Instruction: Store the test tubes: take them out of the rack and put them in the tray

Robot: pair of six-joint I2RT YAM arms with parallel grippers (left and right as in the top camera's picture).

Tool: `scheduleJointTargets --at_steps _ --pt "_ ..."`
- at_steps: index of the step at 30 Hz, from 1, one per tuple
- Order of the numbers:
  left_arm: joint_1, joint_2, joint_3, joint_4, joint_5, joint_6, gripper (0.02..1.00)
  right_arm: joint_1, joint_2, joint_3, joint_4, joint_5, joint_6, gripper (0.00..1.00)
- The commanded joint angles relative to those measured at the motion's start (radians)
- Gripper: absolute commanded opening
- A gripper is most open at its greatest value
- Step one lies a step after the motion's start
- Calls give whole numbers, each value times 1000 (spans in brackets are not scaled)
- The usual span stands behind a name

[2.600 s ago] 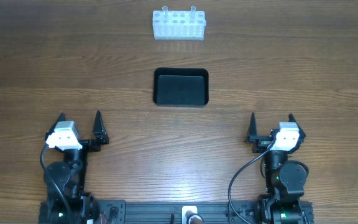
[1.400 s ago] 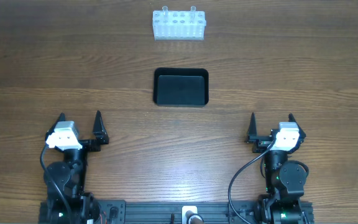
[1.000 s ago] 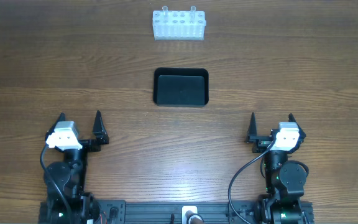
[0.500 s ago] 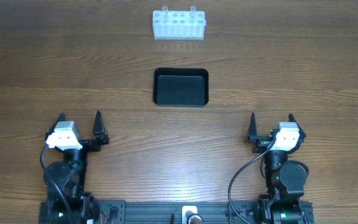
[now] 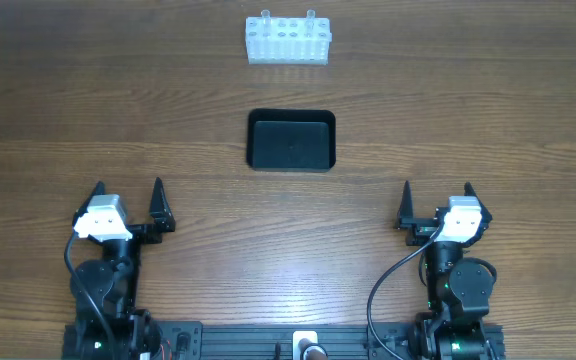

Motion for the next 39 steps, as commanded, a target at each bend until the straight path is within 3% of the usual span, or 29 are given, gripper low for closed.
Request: scheduleJointTargets --at_steps 1,18,27,39 --pt "1 -4 -5 -4 14 14 998 6 -9 -5 -6 -9 3 991" --pt "0 51 23 -5 14 14 998 6 -9 -5 -6 -9 3 993" --pt "-11 264 216 -8 14 14 998 6 -9 -5 -5 -9 3 993" --pt "-131 645 590 -55 14 13 998 6 -9 -5 -6 -9 3 991"
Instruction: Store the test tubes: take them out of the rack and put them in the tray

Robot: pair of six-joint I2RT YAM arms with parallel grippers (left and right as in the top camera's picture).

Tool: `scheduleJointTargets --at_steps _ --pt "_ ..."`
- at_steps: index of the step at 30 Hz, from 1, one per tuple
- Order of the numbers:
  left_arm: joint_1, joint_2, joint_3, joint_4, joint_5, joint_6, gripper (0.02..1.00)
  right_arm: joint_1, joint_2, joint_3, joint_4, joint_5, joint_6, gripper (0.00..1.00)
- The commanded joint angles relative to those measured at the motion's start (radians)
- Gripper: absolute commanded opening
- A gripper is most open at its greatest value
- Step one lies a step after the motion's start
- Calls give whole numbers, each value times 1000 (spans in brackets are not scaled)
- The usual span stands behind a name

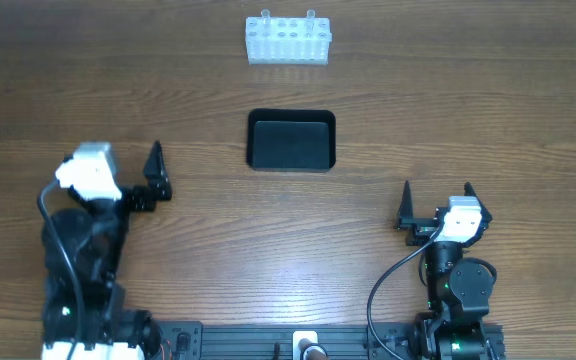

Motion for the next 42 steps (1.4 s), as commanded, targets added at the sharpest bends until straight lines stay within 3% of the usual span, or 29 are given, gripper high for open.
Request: scheduleJointTargets --at_steps 1,9,19,26,32,42 --pt "-52 125 155 -43 14 13 996 6 -9 -5 -5 -9 3 991" --pt "-151 373 426 -229 12 -18 996 6 -9 -5 -5 -9 3 993" --pt "-311 656 663 -288 -182 -179 998 6 -9 -5 -5 -9 3 991" --pt "-388 861 833 -375 -246 -227 998 6 -9 -5 -5 -9 3 993" --pt "-396 1031 1008 -495 -254 -230 998 6 -9 -5 -5 -9 3 991" --pt "-395 1268 1186 -505 -253 -225 998 6 -9 -5 -5 -9 3 993"
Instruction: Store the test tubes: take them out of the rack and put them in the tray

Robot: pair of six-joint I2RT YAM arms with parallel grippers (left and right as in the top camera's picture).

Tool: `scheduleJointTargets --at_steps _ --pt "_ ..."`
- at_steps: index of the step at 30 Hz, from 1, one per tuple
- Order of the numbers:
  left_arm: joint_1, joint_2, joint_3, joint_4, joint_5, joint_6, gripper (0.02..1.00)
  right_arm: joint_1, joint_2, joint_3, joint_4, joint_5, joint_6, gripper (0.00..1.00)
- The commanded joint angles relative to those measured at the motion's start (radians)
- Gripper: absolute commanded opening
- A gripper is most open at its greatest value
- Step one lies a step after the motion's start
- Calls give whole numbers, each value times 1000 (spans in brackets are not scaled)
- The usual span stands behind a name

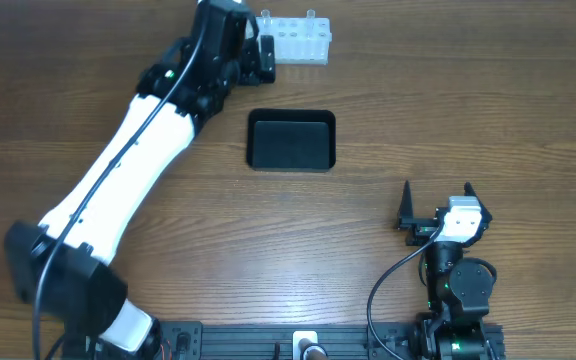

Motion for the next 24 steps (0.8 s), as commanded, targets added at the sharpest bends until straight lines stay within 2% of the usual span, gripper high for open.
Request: scheduleJointTargets --at_steps 1,7,14,17,20,24 --pt "-3 110 100 -10 -18 -6 998 6 -9 -5 -5 -8 3 993" --pt "-3 257 266 -57 -18 47 996 6 -9 -5 -5 -8 3 991" --pt "-2 400 422 -70 -18 45 991 6 -9 -5 -5 -8 3 993" --pt "2 446 460 -71 -17 45 947 6 -9 -5 -5 -8 3 993" --pt "11 482 485 -70 -12 40 950 6 -9 -5 -5 -8 3 991" --pt "32 536 542 -71 33 38 950 6 -9 -5 -5 -8 3 991"
